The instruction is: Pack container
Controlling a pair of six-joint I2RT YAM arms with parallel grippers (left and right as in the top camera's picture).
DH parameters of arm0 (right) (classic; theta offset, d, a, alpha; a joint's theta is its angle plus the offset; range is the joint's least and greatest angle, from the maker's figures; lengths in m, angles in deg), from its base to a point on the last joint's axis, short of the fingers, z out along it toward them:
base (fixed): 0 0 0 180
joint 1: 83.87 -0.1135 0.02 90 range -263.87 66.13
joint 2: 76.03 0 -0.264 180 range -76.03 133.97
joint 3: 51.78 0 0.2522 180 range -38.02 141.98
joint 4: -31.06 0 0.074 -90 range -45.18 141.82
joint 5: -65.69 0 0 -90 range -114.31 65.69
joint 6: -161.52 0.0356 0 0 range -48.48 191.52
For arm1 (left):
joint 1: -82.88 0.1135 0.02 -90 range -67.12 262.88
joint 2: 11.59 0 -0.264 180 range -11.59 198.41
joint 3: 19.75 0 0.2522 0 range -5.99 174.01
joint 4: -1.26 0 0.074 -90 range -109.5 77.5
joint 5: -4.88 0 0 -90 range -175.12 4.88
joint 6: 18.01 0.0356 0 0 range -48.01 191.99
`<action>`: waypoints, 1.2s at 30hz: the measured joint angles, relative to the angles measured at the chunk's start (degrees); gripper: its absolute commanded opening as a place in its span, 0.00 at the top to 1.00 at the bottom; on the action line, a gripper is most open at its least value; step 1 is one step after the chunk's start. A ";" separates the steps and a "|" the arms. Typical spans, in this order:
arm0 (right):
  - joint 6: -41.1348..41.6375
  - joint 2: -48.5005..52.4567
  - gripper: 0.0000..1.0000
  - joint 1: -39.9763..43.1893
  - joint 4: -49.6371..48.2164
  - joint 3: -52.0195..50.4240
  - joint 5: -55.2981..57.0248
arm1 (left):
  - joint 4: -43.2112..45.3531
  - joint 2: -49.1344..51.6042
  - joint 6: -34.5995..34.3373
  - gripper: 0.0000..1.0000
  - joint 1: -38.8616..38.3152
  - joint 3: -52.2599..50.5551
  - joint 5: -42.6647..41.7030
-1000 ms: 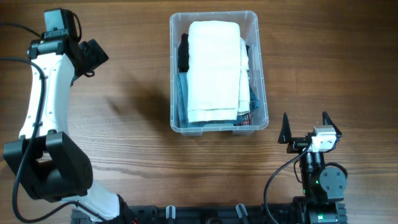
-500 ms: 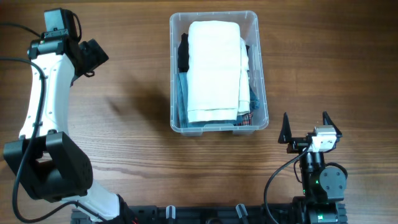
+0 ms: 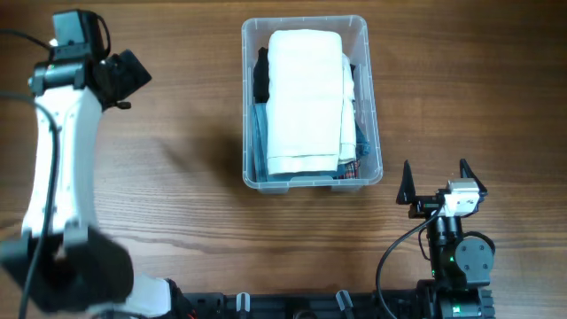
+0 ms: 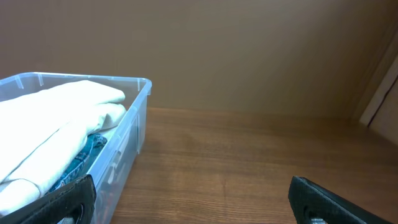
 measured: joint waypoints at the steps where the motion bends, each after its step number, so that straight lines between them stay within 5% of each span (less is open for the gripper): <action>1: 0.00 0.00 0.00 0.00 0.00 0.00 0.00 | 0.04 -3.02 0.02 0.00 -0.57 -0.04 -0.04; 15: 0.00 0.00 0.00 0.00 0.00 0.00 0.00 | 0.04 -47.87 0.00 0.00 -3.91 0.28 -0.22; 36: 0.00 0.00 0.00 0.00 0.00 0.00 0.00 | -4.09 -78.18 -0.02 0.00 -3.91 0.31 -0.20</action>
